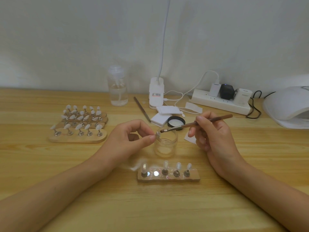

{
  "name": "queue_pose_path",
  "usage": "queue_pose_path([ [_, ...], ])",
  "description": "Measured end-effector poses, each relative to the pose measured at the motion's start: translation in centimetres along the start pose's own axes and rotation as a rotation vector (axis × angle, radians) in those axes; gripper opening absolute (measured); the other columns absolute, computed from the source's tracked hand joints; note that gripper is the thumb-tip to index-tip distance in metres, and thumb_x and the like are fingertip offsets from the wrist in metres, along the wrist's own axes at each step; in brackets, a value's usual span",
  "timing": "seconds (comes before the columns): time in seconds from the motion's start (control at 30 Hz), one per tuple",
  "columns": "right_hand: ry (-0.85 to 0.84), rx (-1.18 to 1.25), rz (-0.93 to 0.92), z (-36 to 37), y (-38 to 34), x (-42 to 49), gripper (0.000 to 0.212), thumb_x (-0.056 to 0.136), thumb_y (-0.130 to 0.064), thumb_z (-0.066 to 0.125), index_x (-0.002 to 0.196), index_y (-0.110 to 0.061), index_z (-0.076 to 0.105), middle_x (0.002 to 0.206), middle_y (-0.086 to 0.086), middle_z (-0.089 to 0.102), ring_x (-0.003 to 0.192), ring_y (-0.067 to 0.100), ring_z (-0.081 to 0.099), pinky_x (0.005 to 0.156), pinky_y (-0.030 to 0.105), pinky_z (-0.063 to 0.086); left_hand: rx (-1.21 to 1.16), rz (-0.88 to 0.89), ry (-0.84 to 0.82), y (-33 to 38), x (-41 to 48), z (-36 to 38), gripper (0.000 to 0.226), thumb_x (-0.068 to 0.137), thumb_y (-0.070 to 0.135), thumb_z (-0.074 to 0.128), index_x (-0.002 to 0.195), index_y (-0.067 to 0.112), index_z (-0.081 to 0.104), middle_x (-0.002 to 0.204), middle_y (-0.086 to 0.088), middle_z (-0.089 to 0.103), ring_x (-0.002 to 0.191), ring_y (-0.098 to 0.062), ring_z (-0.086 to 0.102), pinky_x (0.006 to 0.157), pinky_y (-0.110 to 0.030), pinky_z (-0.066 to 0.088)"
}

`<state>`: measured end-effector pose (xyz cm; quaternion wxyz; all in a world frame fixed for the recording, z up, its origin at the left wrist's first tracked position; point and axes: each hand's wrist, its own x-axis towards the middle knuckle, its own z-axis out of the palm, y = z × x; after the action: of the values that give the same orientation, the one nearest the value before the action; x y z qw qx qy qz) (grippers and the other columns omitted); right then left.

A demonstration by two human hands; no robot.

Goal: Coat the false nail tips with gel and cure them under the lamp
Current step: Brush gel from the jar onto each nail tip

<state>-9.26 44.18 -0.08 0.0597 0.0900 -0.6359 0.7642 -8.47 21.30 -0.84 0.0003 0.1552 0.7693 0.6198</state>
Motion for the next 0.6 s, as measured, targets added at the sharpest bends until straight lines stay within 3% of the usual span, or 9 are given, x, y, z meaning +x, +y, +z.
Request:
queue_pose_path([
  [0.2, -0.067, -0.017, -0.034, 0.30, -0.21, -0.12, 0.021, 0.083, -0.035, 0.059, 0.084, -0.015, 0.051, 0.066, 0.005, 0.067, 0.045, 0.008, 0.037, 0.042, 0.019, 0.027, -0.013, -0.023, 0.001, 0.20, 0.03, -0.04, 0.021, 0.067, 0.042, 0.074, 0.078, 0.024, 0.072, 0.076, 0.007, 0.067, 0.053, -0.004, 0.048, 0.048, -0.013, 0.039],
  [0.4, -0.009, -0.029, 0.001, 0.03, 0.15, -0.03, 0.012, 0.096, -0.018, 0.055, 0.085, -0.013, 0.051, 0.064, 0.007, 0.066, 0.042, 0.008, 0.035, 0.039, 0.017, 0.027, -0.004, -0.026, 0.005, 0.22, 0.01, 0.01, 0.019, 0.068, 0.042, 0.073, 0.076, 0.025, 0.071, 0.076, 0.008, 0.066, 0.054, -0.004, 0.049, 0.049, -0.013, 0.038],
  [0.6, -0.073, -0.018, -0.050, 0.27, -0.29, -0.20, 0.021, 0.084, -0.036, 0.059, 0.084, -0.016, 0.051, 0.066, 0.004, 0.067, 0.045, 0.009, 0.037, 0.043, 0.021, 0.026, 0.003, -0.023, -0.005, 0.30, 0.00, 0.03, 0.017, 0.069, 0.043, 0.072, 0.076, 0.027, 0.069, 0.074, 0.011, 0.067, 0.054, -0.002, 0.050, 0.049, -0.010, 0.037],
])
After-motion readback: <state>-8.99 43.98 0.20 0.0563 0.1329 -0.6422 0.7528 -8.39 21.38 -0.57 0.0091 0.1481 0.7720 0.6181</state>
